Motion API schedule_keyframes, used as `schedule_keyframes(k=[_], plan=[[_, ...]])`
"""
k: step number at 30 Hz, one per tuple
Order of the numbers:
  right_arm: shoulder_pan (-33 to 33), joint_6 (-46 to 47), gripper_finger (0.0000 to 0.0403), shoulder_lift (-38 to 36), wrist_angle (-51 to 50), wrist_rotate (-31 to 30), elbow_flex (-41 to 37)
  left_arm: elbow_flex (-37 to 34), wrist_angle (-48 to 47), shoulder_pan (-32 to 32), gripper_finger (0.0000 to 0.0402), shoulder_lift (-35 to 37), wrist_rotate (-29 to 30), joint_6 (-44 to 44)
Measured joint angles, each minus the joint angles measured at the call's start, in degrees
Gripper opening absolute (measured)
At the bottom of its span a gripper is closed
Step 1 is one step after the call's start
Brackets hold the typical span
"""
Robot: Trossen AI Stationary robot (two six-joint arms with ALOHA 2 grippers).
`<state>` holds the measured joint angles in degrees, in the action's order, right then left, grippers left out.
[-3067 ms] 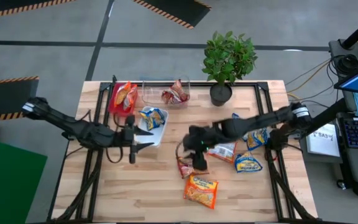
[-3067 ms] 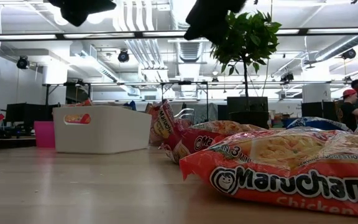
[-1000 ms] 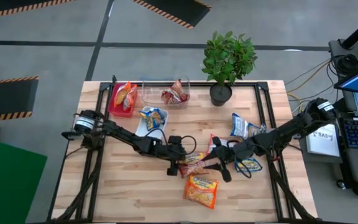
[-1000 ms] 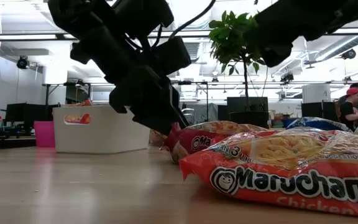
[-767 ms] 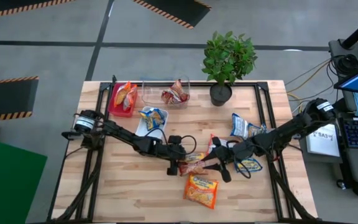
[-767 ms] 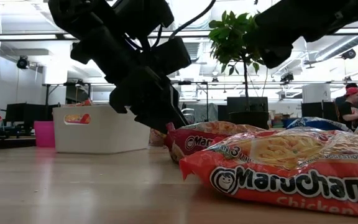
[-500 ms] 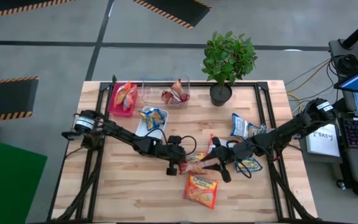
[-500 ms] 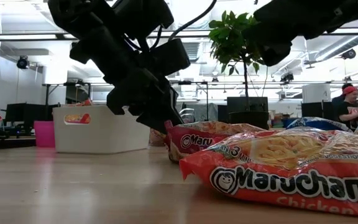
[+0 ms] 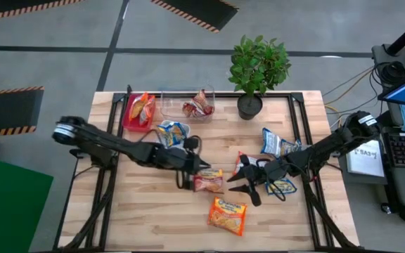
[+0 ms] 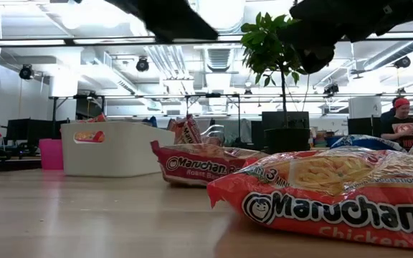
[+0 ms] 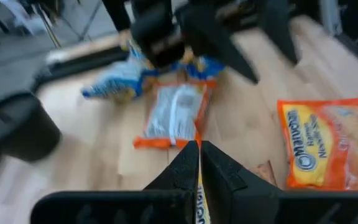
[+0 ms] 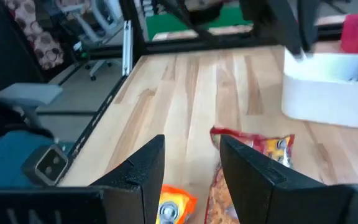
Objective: Sort Maruchan noodles
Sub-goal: Put the red noodle pack into the transparent bin
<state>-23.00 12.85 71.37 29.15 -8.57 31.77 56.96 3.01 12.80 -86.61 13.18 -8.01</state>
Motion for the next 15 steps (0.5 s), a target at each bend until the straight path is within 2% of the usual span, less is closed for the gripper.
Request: schedule_keyframes(k=[6, 10, 15], plan=[[0.00, 0.76, 0.0144, 0.32, -0.02, -1.01, 0.02, -0.02, -4.63, -0.70, 0.0000, 8.48, 5.36, -4.80], [0.00, 1.01, 0.0144, 1.35, -0.19, -1.06, 0.02, -0.07, -7.78, -1.06, 0.0000, 11.92, 2.86, -4.92], [0.00, 0.32, 0.0144, 1.51, -0.13, -1.95, 0.02, -0.08, -8.59, -0.95, 0.0001, 12.55, 1.20, -1.03]])
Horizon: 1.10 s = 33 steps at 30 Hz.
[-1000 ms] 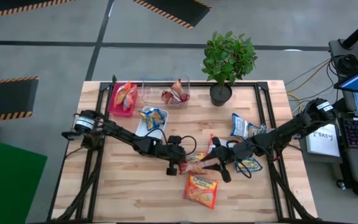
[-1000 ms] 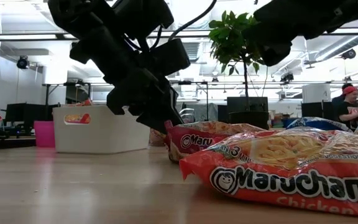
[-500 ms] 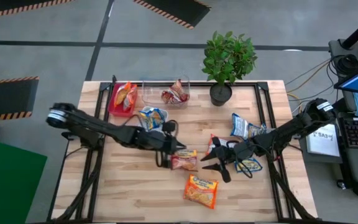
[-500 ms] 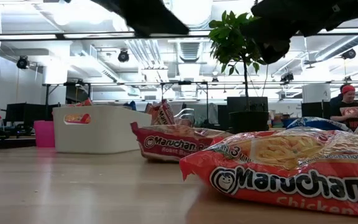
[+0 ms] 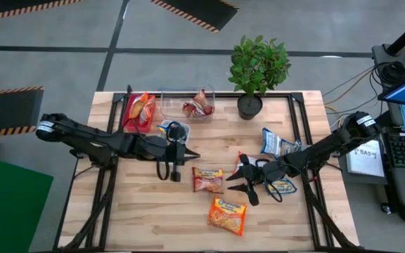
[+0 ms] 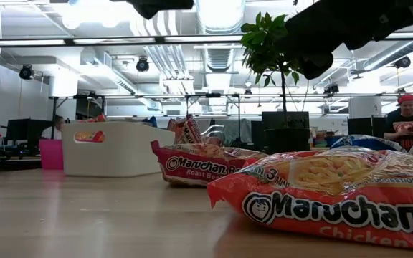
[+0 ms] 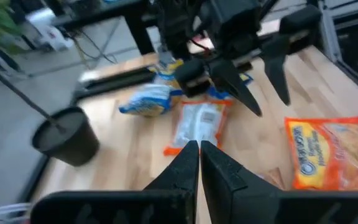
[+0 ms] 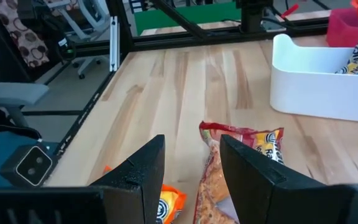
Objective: Sort Maruchan noodles
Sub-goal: Put the red noodle pack into the transparent bin
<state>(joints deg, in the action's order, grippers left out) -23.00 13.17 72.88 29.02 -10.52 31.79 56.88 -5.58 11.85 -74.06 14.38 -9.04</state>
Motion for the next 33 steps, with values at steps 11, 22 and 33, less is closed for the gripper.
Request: schedule_keyframes(k=[11, 22, 33], plan=[[0.00, 0.16, 0.0144, 0.00, -0.11, 0.02, 0.00, -0.02, -2.39, 0.09, 0.0189, -8.54, -6.41, 11.59], [0.00, -0.30, 0.0144, 0.00, -0.53, 0.05, 0.00, -0.02, 2.07, -0.21, 0.0329, -26.20, -6.39, 12.36], [0.00, -0.13, 0.0144, -0.01, -0.51, 0.04, -0.15, 0.04, 4.99, -2.53, 0.0273, -32.88, -6.45, 12.70]])
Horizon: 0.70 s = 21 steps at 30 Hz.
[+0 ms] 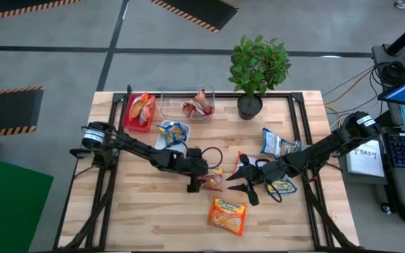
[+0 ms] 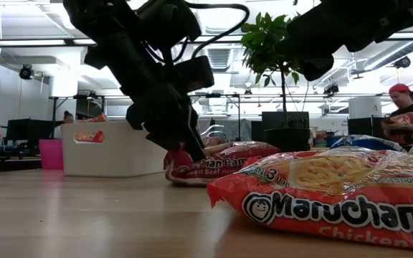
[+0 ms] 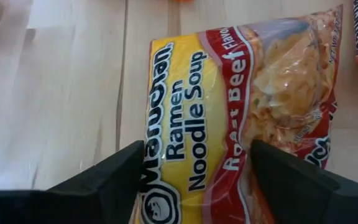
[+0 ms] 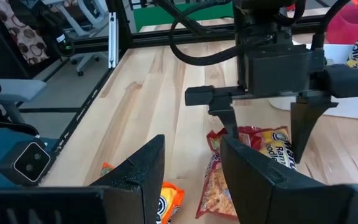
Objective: Sort Maruchan noodles
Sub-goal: Put the red noodle pack into the transparent bin
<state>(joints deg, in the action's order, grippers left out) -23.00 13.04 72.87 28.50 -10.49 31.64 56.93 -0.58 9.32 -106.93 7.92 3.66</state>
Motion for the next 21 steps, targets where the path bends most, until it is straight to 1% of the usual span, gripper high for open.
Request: schedule_keyframes(k=[2, 5, 13, 15, 18, 21], plan=[[0.00, 0.00, 0.0144, -0.01, -0.08, -0.01, 0.00, 0.02, 0.05, 0.00, 0.0247, -0.02, -0.02, -0.35], [0.00, 0.02, 0.0144, -0.01, -0.12, -0.01, -0.02, 0.02, 0.14, 0.04, 0.0195, -0.02, -0.01, -0.65], [0.00, 0.02, 0.0144, -0.01, -0.27, -0.04, -0.02, 0.02, 0.39, 0.11, 0.0021, 0.43, 0.00, -0.80], [0.00, 0.07, 0.0144, -0.01, -0.32, -0.04, -0.02, -0.01, 0.11, 0.11, 0.0010, 1.02, -0.77, -1.06], [0.00, 0.59, 0.0144, -0.01, -0.36, -0.04, -0.04, -0.20, -0.65, 0.41, 0.0019, 2.89, -1.38, -1.93], [0.00, 0.59, 0.0144, -0.01, -0.36, -0.04, -0.04, -0.20, -0.57, 0.80, 0.0007, 6.58, -1.31, -3.84]])
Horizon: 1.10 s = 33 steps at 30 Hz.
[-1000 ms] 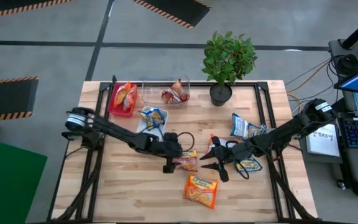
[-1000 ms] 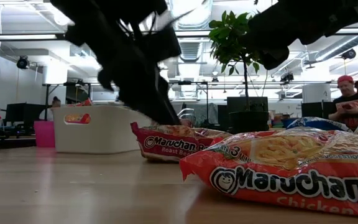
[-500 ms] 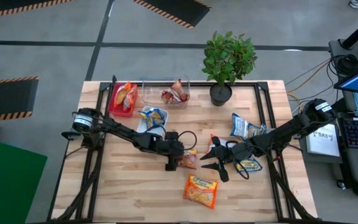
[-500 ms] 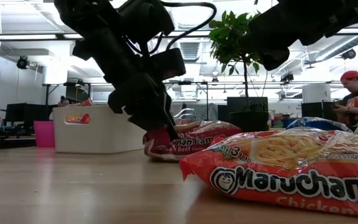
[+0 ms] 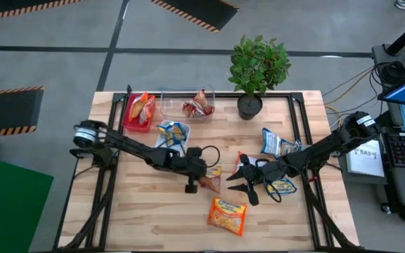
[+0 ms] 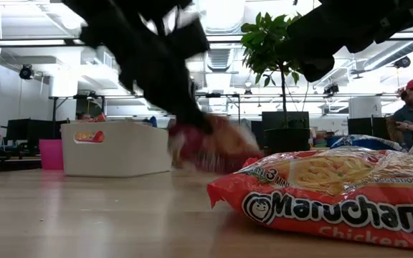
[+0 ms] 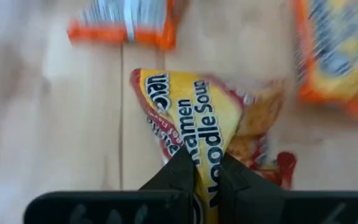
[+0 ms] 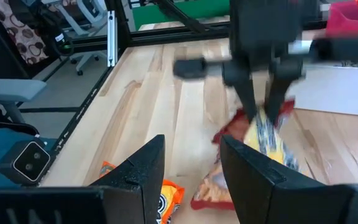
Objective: Sort Maruchan noodles
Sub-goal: Put the red noodle pack into the transparent bin
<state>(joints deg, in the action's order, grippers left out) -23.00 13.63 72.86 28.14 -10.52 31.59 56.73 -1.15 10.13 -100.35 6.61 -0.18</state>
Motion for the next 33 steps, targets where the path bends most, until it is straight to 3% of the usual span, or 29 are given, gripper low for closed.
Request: schedule_keyframes(k=[6, 11, 14, 18, 24, 28, 33], plan=[[0.00, 0.39, 0.0144, 0.00, -0.13, 0.00, 0.00, 0.02, -1.93, -0.24, 0.0003, 11.10, 2.57, -5.54], [0.00, 0.45, 0.0144, 0.00, -0.26, -0.03, -0.02, 0.09, -6.04, -1.58, 0.0001, 21.35, 14.14, -16.08], [0.00, 0.46, 0.0144, 0.00, -0.24, -0.04, -0.02, 0.09, -9.19, -4.42, 0.0001, 26.16, 20.11, -23.64], [0.00, 0.40, 0.0144, 0.00, -0.31, -0.07, -0.02, 0.16, -12.35, -12.08, 0.0000, 29.52, 21.63, -29.95], [0.02, -0.27, 0.0144, 0.00, -0.37, -0.20, -0.02, 4.60, -23.40, -27.23, 0.0000, 27.91, 21.72, -33.29], [0.15, -0.61, 0.0144, 0.00, -0.47, -1.29, -0.02, 11.10, -35.16, -35.99, 0.0000, 22.27, 20.93, -35.04], [0.15, -0.59, 0.0144, -0.02, -0.98, -1.64, -0.02, 19.61, -48.08, -43.18, 0.0000, 12.89, 14.56, -34.48]])
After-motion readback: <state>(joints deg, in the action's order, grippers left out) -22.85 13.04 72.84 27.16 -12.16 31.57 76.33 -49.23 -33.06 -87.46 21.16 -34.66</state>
